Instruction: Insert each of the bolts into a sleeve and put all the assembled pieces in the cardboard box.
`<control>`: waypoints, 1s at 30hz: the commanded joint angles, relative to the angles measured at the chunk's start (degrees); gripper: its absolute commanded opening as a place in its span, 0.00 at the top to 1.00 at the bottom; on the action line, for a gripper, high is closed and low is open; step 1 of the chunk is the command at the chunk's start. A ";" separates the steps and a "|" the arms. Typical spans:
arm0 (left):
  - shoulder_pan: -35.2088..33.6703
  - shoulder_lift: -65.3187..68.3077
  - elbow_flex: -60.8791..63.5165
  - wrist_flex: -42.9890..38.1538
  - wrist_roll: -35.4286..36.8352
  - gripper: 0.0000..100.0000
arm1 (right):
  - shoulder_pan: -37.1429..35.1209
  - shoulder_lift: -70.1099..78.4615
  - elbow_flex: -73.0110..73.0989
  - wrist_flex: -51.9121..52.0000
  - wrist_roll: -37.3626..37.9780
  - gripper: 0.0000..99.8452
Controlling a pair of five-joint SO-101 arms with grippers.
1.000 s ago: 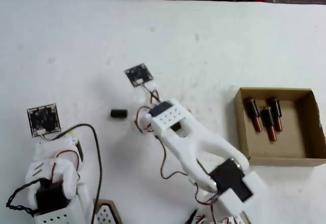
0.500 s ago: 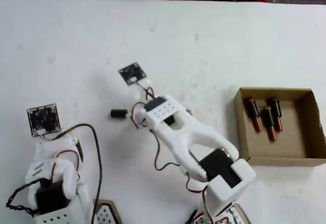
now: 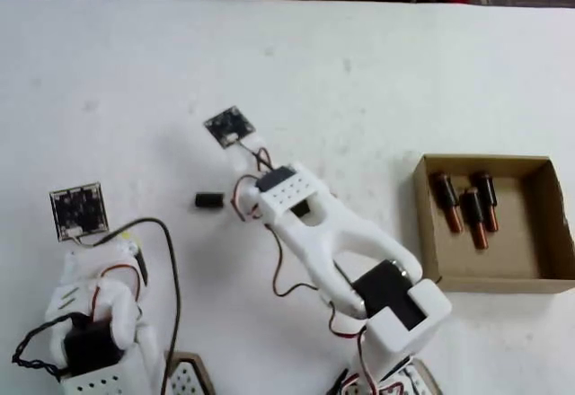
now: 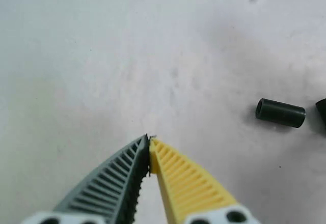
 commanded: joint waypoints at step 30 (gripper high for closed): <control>0.04 -0.48 -0.18 -1.14 -0.09 0.98 | 2.51 14.64 -25.23 23.60 2.64 0.89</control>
